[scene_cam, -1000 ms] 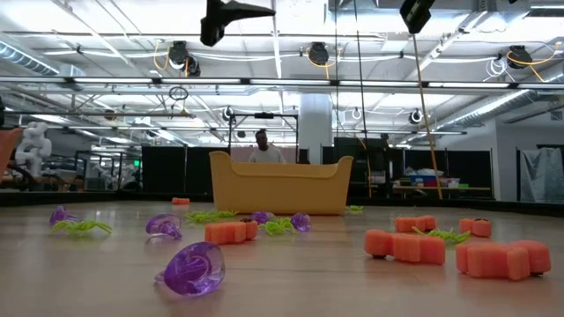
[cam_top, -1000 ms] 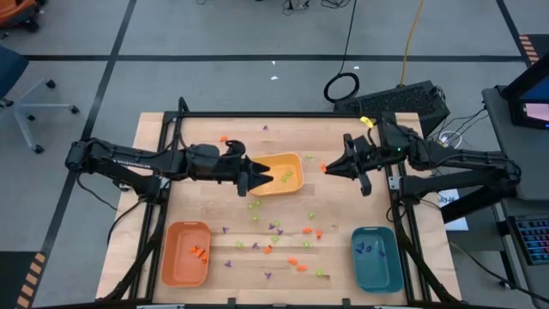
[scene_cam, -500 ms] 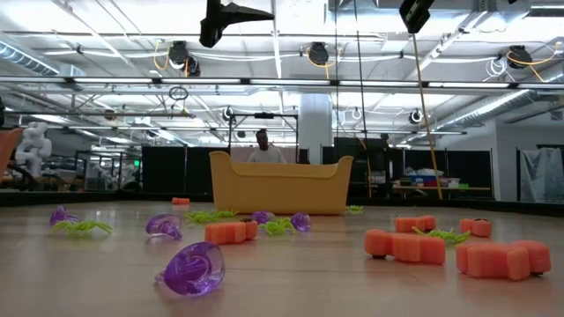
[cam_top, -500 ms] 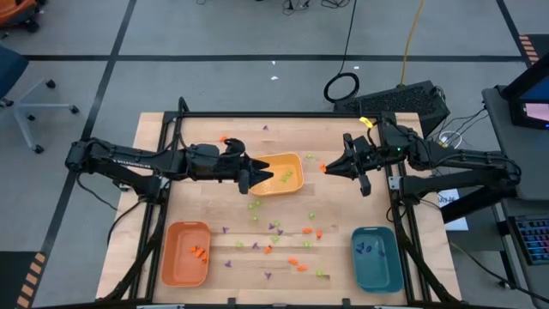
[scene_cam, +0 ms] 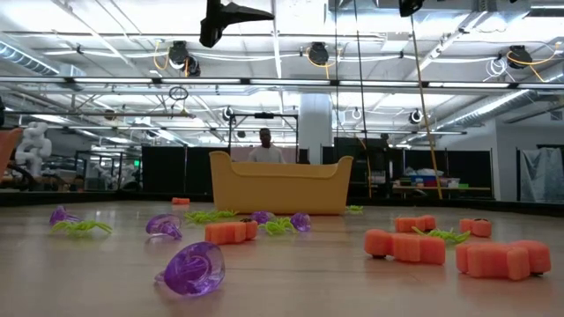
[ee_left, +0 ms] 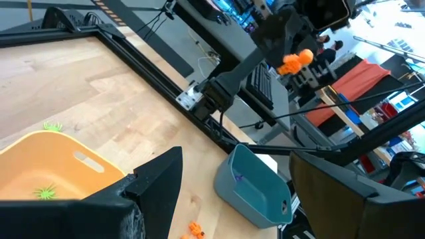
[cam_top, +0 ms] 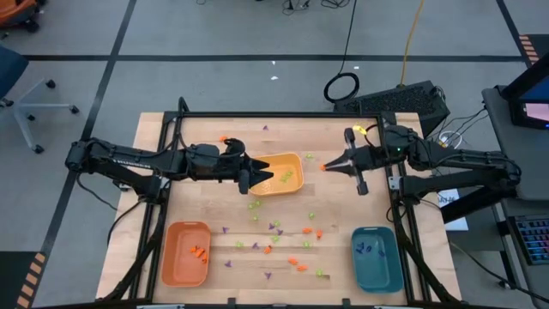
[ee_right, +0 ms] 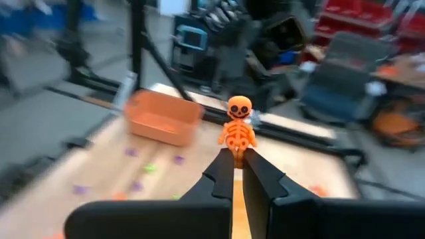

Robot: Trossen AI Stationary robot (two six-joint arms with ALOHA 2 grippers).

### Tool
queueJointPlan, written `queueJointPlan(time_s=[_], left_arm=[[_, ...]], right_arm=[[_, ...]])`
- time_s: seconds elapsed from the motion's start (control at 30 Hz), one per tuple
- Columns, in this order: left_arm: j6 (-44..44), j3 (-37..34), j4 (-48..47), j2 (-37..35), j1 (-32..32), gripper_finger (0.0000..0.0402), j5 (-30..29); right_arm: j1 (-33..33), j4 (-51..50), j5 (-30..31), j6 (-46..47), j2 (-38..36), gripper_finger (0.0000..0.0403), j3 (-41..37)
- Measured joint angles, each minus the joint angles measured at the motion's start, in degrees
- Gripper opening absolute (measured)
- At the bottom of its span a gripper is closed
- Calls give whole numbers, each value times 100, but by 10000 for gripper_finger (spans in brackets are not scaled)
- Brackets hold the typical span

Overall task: Sort Halloween decoration
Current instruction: Put the orange skeleton toy into the orange bin

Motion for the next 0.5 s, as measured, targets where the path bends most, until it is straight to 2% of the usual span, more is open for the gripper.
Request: queueJointPlan(time_s=[0.13, 0.5], left_arm=[[0, 0, 0, 0, 0, 276, 0], [-17, 0, 33, 0, 0, 276, 0]], right_arm=[[-4, 5, 502, -415, -2, 0, 0], [20, 22, 462, -609, -96, 0, 0]])
